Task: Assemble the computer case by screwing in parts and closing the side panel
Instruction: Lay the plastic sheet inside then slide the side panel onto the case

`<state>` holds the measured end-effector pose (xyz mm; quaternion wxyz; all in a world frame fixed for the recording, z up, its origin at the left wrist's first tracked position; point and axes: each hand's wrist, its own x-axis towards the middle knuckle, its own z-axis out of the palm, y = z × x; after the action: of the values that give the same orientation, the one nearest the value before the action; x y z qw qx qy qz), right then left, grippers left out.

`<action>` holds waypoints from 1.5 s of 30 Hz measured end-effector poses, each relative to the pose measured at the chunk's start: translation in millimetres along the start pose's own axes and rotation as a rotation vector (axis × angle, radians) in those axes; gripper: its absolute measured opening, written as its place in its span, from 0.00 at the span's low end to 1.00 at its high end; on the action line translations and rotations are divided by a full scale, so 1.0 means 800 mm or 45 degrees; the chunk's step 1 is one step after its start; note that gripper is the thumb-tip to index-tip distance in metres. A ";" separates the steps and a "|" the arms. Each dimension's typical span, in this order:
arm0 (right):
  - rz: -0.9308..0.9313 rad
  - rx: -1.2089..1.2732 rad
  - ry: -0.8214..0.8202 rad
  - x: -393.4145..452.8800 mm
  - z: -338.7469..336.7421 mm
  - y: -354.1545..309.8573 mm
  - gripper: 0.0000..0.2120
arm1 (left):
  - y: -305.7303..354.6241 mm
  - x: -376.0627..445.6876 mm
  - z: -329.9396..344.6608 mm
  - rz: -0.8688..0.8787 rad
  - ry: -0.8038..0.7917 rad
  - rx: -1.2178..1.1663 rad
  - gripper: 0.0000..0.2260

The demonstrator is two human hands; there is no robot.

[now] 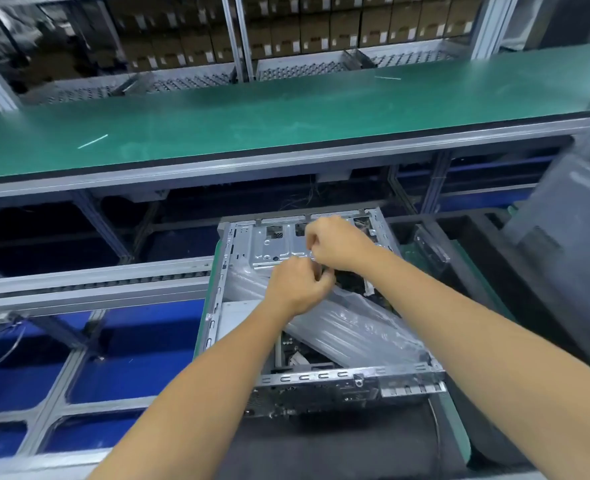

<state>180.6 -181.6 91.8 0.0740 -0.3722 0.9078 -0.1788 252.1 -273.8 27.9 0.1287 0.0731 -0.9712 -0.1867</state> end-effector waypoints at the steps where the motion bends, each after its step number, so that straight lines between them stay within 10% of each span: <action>1: 0.088 -0.122 -0.055 -0.007 -0.013 0.017 0.08 | 0.007 0.000 0.003 0.041 0.021 0.031 0.21; 9: 0.309 -0.606 -0.653 -0.053 -0.015 0.071 0.09 | 0.021 0.003 0.057 0.093 -0.539 0.074 0.06; 15: 0.413 -0.468 -0.782 -0.058 0.024 0.072 0.12 | 0.019 0.002 0.054 -0.008 -0.554 -0.172 0.04; 24: 0.452 -0.482 -0.448 -0.065 0.061 0.069 0.16 | 0.008 0.003 0.053 -0.157 -0.454 -0.571 0.08; 31: 0.284 -0.442 -0.196 -0.059 0.026 0.043 0.03 | -0.005 0.019 0.039 -0.827 -0.224 -1.425 0.03; 35: 0.076 -0.132 -0.344 -0.064 0.032 0.039 0.08 | -0.001 0.018 0.039 -0.882 -0.125 -1.559 0.09; 38: -0.004 0.128 -0.418 -0.064 0.049 0.046 0.09 | 0.008 0.023 0.029 -0.762 0.055 -1.309 0.11; 41: -0.046 0.118 -0.388 -0.048 0.065 0.043 0.13 | 0.007 0.025 0.011 -0.579 0.228 -0.412 0.13; 45: -0.113 -0.035 -0.518 -0.034 0.083 0.035 0.09 | -0.018 0.008 -0.002 -0.540 -0.034 0.380 0.07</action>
<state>199.4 -162.0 19.5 0.2428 -0.4410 0.8593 -0.0907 248.1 -288.6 25.0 0.0617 0.2909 -0.9525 -0.0650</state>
